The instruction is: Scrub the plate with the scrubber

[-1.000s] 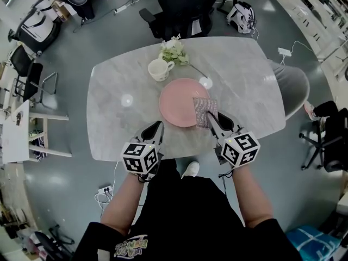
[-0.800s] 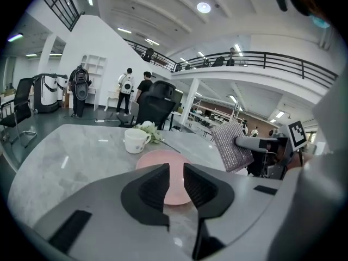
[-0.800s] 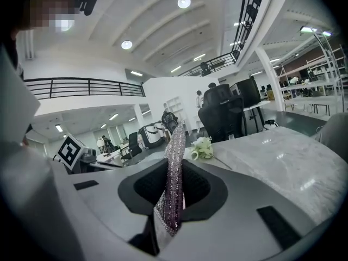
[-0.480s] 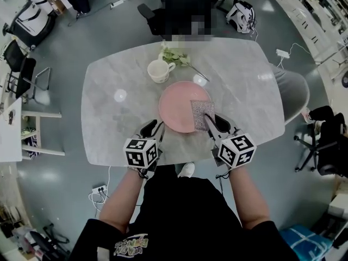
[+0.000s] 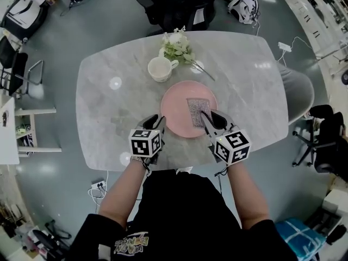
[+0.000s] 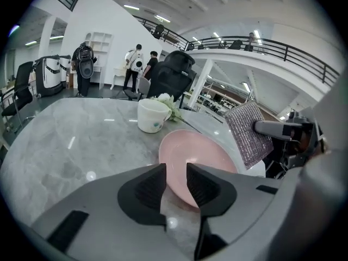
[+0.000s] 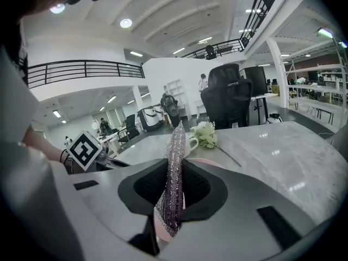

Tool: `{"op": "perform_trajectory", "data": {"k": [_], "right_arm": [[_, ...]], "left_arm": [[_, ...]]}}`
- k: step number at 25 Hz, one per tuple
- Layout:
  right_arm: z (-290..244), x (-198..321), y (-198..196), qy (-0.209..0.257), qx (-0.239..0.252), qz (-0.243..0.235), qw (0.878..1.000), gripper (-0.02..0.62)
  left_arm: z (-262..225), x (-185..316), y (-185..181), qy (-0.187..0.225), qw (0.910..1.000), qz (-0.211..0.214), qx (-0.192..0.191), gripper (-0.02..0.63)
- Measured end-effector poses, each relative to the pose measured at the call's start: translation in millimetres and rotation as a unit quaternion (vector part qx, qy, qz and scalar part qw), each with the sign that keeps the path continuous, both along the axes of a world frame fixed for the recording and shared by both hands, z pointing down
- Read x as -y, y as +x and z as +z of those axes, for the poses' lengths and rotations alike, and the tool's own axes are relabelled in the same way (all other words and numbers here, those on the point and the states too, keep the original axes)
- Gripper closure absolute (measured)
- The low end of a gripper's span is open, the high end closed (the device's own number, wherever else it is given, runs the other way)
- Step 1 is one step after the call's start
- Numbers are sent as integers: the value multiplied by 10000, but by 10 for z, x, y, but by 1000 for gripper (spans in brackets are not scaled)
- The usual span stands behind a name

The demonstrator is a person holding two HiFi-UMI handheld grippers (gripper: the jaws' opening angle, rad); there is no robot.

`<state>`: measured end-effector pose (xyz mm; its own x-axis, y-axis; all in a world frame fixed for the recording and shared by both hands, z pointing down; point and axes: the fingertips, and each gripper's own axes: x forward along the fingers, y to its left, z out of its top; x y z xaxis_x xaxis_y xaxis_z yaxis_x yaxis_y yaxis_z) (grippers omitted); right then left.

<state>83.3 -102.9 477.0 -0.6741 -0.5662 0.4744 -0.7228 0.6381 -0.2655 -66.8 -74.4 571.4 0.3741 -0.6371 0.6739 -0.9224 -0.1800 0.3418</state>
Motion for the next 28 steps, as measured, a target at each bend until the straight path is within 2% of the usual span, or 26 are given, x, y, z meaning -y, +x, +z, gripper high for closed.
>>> {"op": "perform_trajectory", "data": {"k": [7,15,23,28], "right_arm": [[337,271,-246,-158,-372,-210,9990,522],[617,409,-424,-188,-790,-574,9950,522],[821,469,-531,-420,-1010,-904,9899,522],[934,481,-666,-414,-1279,-1207,9835,522]], "left_arm": [[411,301,-82,-505,9987,-48,35,479],[736,420,-40,-920,9957,-63,67,483],[816,469,20,-993,9950,-69,61,520],[828,484,20,-972,9948,-234,197,543]]}}
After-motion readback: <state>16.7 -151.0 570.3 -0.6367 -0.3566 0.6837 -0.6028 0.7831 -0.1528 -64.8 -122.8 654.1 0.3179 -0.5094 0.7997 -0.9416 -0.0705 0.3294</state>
